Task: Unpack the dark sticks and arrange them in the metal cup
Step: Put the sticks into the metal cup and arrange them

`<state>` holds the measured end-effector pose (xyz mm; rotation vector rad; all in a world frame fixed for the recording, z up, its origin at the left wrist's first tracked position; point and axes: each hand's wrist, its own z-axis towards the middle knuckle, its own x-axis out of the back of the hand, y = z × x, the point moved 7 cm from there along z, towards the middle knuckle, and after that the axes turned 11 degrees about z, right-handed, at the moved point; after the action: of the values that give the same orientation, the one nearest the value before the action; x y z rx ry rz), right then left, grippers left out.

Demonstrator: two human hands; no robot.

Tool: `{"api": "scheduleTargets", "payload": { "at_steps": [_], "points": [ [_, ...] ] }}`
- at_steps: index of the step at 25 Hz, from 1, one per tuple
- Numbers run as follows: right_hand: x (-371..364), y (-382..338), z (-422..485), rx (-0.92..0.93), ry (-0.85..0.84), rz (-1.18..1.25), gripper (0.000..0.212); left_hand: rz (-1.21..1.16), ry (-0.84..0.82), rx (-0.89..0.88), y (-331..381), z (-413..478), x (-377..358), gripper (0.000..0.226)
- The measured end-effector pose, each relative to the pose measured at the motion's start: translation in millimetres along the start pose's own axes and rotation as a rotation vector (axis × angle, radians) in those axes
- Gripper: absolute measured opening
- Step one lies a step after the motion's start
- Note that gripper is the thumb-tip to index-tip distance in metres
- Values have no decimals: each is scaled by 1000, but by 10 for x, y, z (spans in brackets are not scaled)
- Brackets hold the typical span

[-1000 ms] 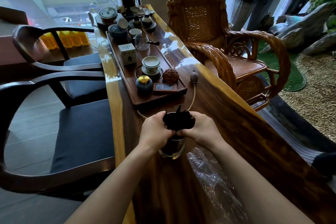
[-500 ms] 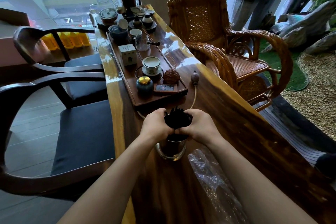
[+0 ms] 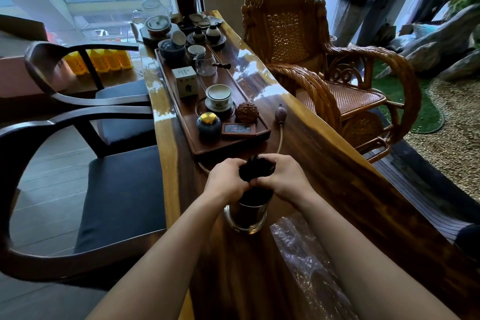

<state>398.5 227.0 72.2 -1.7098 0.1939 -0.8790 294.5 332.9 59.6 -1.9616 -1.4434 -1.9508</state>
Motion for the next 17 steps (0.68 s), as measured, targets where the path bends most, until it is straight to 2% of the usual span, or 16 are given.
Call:
{"api": "scheduleTargets", "payload": {
  "at_steps": [3,7,10,13,15,17],
  "points": [
    [19,5,-48,34,24,79,34,-61,3,-12,6,-28,30,26],
    [37,-28,-81,19,-48,134,24,-90,-51,-15,29,-70,80,5],
    [21,-66,-25,-38,-74,100,19,-95,-86,35,-14,-51,107,4],
    [-1,-117,10,-35,-30,-9,31,-80,-36,53,5,-81,108,18],
    [32,-145,-13,25,27,-55,55,-41,92,9,46,-148,123,41],
    [115,-114,-83,65,89,-37,69,-54,225,-18,34,-244,167,56]
  ]
}}
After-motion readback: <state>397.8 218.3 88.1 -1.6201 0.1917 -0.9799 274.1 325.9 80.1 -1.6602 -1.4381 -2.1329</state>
